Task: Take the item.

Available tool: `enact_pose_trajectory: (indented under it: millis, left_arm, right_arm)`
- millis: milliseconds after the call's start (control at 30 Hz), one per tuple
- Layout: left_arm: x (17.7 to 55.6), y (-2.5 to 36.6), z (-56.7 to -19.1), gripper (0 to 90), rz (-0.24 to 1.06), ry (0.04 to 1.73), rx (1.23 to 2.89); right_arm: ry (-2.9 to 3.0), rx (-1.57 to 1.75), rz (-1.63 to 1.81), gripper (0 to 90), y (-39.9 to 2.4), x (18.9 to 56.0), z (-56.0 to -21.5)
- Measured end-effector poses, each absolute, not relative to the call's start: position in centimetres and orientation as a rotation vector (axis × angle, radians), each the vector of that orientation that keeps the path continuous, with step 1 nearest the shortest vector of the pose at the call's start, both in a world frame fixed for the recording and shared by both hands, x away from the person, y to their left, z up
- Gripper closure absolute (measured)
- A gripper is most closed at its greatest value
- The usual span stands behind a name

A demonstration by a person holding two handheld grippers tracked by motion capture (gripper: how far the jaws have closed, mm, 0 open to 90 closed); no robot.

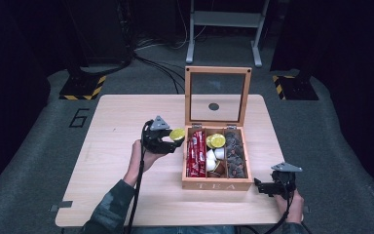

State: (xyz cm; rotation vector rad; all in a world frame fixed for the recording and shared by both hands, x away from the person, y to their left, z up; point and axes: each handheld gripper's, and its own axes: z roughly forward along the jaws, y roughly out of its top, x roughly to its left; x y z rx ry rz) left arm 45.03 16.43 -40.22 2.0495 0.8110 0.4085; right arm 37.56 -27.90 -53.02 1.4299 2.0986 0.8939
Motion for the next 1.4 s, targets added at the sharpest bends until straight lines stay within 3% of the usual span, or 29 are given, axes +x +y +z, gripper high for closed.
enact_pose_trajectory:
  millis: [867, 1400]
  left_arm:
    - [46.4, 21.2, -43.9, 40.6, 0.530, 1.017, 2.021]
    - [47.7, 22.2, -46.5, 40.6, 0.481, 1.098, 2.002]
  right_arm:
    - [2.097, 1.432, 0.893, 0.2, -27.9, 37.6, -53.0]
    - [2.097, 1.431, 0.893, 0.1, -27.9, 37.6, -53.0]
